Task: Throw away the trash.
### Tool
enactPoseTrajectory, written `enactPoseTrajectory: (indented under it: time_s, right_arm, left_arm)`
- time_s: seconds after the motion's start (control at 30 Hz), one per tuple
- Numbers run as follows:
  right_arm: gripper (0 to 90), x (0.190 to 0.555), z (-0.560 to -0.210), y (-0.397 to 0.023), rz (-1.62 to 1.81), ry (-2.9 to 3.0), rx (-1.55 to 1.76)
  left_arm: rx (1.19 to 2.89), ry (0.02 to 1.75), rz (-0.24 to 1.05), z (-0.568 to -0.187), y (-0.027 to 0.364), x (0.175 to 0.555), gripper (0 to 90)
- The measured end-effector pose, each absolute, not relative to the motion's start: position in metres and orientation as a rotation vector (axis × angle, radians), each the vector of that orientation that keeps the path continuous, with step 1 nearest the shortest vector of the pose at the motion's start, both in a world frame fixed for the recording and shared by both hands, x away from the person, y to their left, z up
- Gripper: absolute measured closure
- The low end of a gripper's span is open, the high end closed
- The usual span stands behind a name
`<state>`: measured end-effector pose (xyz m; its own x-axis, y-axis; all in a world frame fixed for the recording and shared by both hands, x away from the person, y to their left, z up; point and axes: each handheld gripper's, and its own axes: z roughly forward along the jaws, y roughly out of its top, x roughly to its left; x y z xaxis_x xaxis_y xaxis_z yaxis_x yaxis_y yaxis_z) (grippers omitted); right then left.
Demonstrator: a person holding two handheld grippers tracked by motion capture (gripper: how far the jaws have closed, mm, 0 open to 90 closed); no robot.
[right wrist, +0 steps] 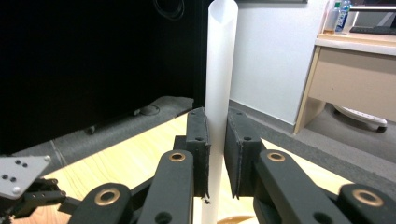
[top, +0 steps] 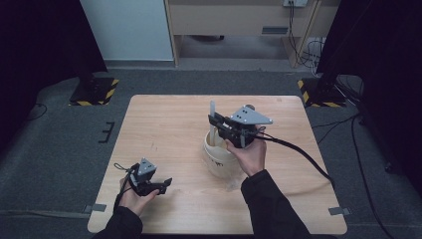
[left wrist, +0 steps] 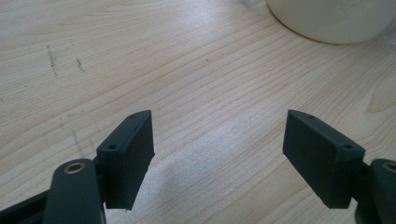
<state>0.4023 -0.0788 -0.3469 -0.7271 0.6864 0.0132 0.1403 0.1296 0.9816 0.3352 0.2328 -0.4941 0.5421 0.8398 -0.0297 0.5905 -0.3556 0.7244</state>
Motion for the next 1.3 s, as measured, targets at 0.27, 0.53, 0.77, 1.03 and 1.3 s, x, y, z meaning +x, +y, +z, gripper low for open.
enactPoseTrajectory:
  time_s: [0.27,0.53,0.77,1.03,1.3]
  right_arm:
    - [79.9,0.404,-0.351,-0.076,1.595,2.001,0.822]
    - [63.7,0.399,-0.343,-0.085,1.614,1.980,0.807]
    - [37.7,0.388,-0.332,-0.118,1.694,1.843,0.840]
    - [25.3,0.382,-0.362,-0.175,1.620,1.795,0.993]
    - [20.5,0.381,-0.403,-0.226,1.493,1.829,1.131]
  left_arm:
    - [2.085,1.161,0.447,-0.496,0.233,0.336,24.1]
    - [2.085,1.175,0.437,-0.497,0.236,0.337,24.1]
    - [2.075,1.188,0.429,-0.498,0.239,0.337,23.2]
    - [2.062,1.218,0.421,-0.503,0.248,0.340,19.1]
    - [2.062,1.253,0.398,-0.509,0.263,0.342,16.9]
